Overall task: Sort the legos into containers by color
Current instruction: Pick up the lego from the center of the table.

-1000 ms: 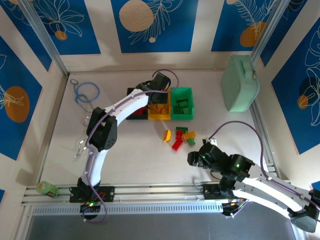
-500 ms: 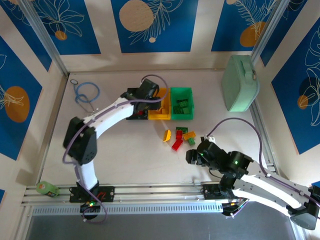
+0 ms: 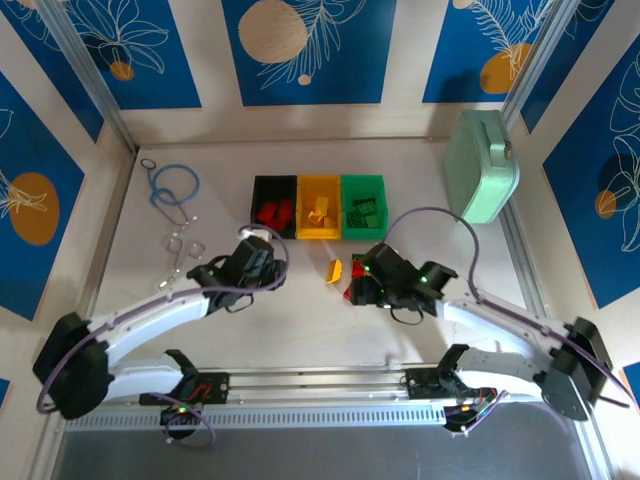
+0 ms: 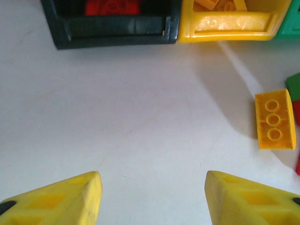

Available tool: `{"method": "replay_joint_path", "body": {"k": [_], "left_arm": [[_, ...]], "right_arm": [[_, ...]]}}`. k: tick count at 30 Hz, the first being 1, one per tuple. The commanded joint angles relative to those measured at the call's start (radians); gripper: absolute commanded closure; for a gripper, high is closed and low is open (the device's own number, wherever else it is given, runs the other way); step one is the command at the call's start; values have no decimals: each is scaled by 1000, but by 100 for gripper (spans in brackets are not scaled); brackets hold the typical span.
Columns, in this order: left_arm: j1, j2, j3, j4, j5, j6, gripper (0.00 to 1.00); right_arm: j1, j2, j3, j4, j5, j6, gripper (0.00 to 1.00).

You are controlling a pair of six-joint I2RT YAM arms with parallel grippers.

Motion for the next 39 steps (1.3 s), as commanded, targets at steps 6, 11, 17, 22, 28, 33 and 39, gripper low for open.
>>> {"method": "replay_joint_path", "body": {"k": [6,11,17,22,28,33,39], "left_arm": [[-70,-315,-189,-146,-94,-137,40],[-86,-466,-249,-239,-91,-186,40],[-103,-575,-252,-328,-110,-207,40],[-103,-604,-252,-344,-115,-206,40],[-104,-600,-253,-346,-115,-207,40],[-104,-613,-253,-358,-117,-206,40],[-107,-613,-255,-343,-118,-205,40]], "right_arm": [[-53,273,191,74,-125,-102,32],[-91,467,303,61,-142,-121,36],[-102,624,397,54,-136,-123,39],[-98,717,463,46,-140,-127,41],[-87,768,497,33,-127,-123,57],[-71,773,522,12,-112,-129,77],[-58,732,583,-41,-85,-153,84]]}}
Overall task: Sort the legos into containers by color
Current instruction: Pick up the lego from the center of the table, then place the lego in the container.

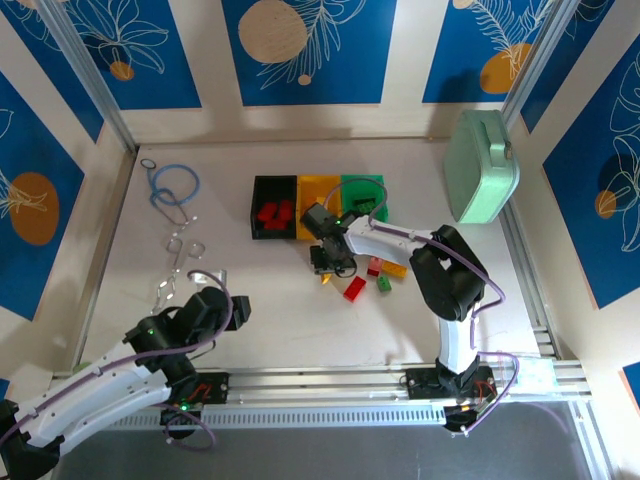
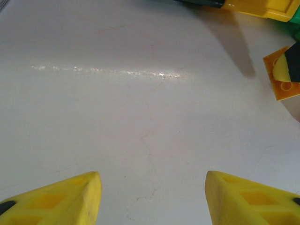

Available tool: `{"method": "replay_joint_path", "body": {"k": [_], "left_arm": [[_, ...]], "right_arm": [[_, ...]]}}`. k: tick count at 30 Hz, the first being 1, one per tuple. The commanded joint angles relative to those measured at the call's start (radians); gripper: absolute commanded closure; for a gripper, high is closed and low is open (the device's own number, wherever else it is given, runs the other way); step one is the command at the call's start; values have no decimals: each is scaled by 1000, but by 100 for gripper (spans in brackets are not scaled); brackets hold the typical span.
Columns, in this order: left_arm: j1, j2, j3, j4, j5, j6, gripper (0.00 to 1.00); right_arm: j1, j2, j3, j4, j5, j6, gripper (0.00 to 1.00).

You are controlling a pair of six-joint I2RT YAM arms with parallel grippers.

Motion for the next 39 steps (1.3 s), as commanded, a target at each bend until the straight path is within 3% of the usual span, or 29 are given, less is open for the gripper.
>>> {"method": "replay_joint_path", "body": {"k": [1,7,12,25,33,35,36,37,39], "left_arm": [[-10,0,-8,-5,-18,-12,40],[-10,15,2,0,-21,-6,41],[-12,15,5,8,-16,-9,41],[-30,11,9,-3,-26,-29,41],[-39,8,2,-12,-34,-40,41],[-40,11,4,-11,-36,-40,41],[-40,11,6,-9,-37,-40,41],[-40,12,9,-8,-37,-40,41],[-44,15,12,-8,-38,-40,41]], "right_arm": [[7,-46,51,-57,23,-24,84],[-27,-65,214,-129,36,-83,85],[-84,10,439,-203,39,-146,85],[-205,419,1123,-453,-15,-233,85],[-239,494,1162,-439,-45,-213,84],[-237,501,1162,-438,-54,-213,76],[-237,501,1161,-436,-60,-216,63],[-236,500,1161,-436,-62,-219,43],[-233,490,1168,-446,-47,-221,34]]}}
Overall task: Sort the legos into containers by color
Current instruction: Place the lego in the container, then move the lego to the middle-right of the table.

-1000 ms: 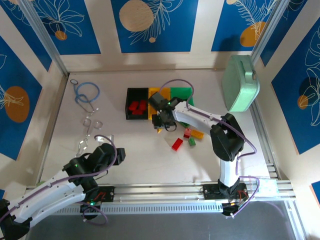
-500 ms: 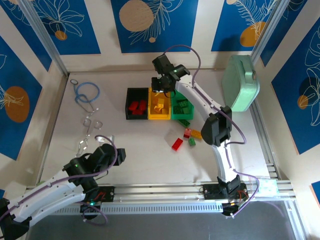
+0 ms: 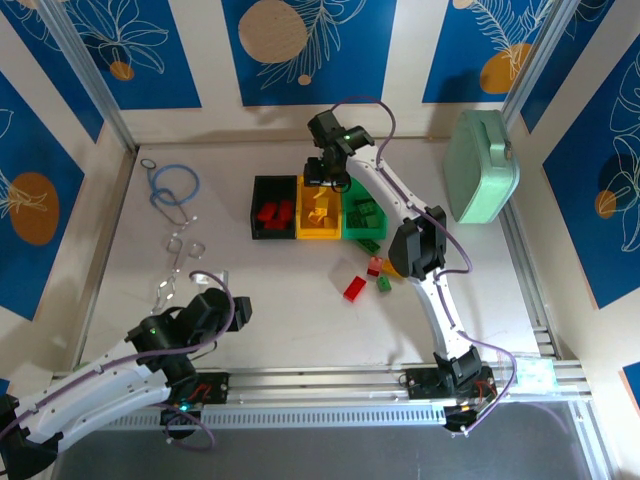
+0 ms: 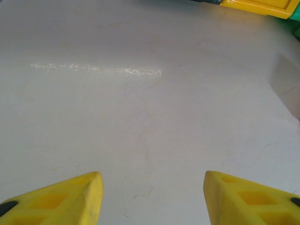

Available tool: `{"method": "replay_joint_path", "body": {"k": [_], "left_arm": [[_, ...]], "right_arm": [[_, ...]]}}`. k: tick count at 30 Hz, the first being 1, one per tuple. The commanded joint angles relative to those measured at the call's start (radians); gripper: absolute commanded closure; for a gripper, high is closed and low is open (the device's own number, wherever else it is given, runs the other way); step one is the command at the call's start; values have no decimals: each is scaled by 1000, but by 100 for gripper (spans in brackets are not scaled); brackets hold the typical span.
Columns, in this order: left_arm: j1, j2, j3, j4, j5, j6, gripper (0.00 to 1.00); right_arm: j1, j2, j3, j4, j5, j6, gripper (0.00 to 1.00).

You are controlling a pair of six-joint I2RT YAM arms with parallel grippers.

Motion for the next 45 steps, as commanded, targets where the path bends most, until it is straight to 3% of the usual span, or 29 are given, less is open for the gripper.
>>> {"method": "replay_joint_path", "body": {"k": [1,6,9,17,25,33,45], "left_arm": [[-12,1,14,-11,-22,-14,41],[-21,-2,18,-17,-28,-17,41],[-25,-3,19,-15,-29,-18,41],[-39,18,9,13,-27,-19,41],[-69,84,8,78,-28,-21,41],[-97,136,16,117,-35,-23,41],[-108,129,15,101,-49,-34,41]], "right_arm": [[6,-9,28,-35,-9,-11,33],[11,-120,-64,-16,20,-18,32],[25,-229,-206,31,52,-21,32],[7,-593,-776,230,121,75,31],[-145,-838,-1245,343,91,256,31],[-254,-864,-1457,423,10,335,31],[-228,-804,-1523,478,-25,382,32]]}}
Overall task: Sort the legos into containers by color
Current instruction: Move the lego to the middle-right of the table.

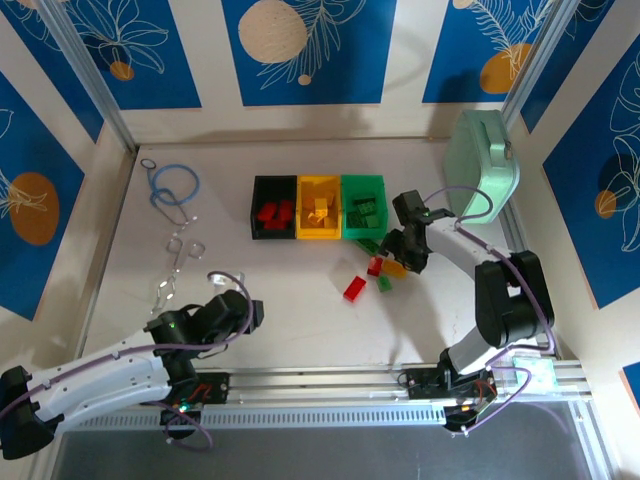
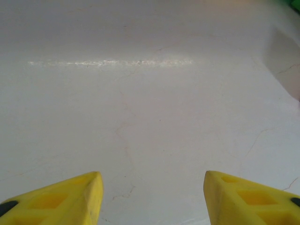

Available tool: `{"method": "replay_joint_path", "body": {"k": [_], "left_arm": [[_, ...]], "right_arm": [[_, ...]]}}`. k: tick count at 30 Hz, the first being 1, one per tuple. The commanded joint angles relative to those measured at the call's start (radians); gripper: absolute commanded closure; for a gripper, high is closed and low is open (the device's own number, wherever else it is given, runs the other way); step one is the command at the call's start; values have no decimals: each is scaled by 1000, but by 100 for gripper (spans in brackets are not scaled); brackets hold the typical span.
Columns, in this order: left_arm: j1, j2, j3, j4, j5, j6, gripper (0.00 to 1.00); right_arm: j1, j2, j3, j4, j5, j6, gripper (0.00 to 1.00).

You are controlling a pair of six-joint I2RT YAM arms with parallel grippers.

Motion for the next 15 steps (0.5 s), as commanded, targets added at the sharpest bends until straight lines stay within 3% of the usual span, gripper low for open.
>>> {"method": "replay_joint_path", "body": {"k": [1,15], "left_arm": [[-10,-9,15,5,-28,-15,41],[-12,-36,-5,-8,-34,-22,42]], "right_arm": [[20,26,-19,10,-16,39,32],[57,81,-52,-48,65,106,26]]}}
